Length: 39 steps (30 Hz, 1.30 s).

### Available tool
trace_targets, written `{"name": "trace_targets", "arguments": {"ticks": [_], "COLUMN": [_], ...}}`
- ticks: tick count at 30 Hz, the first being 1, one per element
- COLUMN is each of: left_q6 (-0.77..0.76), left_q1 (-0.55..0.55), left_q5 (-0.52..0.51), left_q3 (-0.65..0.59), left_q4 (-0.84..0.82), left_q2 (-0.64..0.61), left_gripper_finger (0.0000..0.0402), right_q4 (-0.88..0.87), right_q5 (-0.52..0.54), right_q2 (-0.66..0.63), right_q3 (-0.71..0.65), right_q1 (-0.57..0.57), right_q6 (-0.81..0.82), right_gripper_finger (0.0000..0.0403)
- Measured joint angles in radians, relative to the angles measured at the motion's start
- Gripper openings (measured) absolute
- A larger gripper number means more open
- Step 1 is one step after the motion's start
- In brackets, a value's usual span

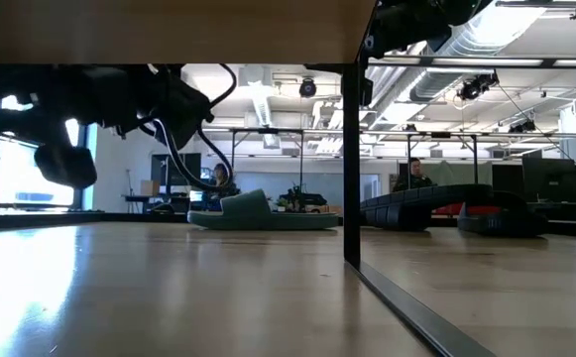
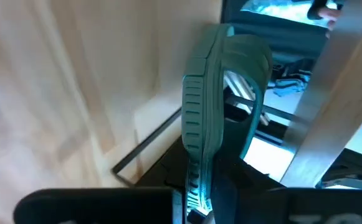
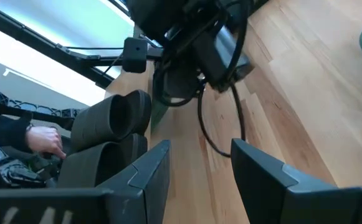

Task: Pick and place slides into the shelf
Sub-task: Put the green slipper under the shelf

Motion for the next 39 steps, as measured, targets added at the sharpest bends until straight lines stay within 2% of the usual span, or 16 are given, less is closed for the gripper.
{"name": "trace_targets", "arguments": {"ticks": [6,10,16,23,32,39], "left_q6": [0.012,0.018,0.065,0.078,0.053,0.002], "left_q1": [-0.018,-0.018,-0.019,-0.019,-0.019,-0.019], "left_q5": [0.0,-0.089,-0.134,-0.1,-0.201,-0.283], "left_q3": [0.001,0.001,0.0,0.0,0.0,0.0], "left_q4": [-0.01,-0.014,-0.051,-0.021,-0.013,-0.013], "left_q2": [0.047,0.078,0.104,0.105,0.105,0.105], "left_gripper_finger": [0.0023,0.0023,0.0023,0.0024,0.0083,0.0113], "right_q4": [-0.001,-0.001,0.0,0.0,0.0,0.0], "right_q5": [0.0,0.0,0.0,0.001,0.001,0.002], "right_q2": [0.0,0.0,0.0,0.0,0.0,0.0], "right_q3": [0.0,0.0,0.0,0.0,0.0,0.0], "right_q1": [0.0,0.0,0.0,0.0,0.0,0.0], "right_q6": [-0.002,-0.002,0.003,0.006,0.01,0.025], "right_gripper_finger": [0.0155,0.0155,0.0155,0.0155,0.0155,0.0155]}}
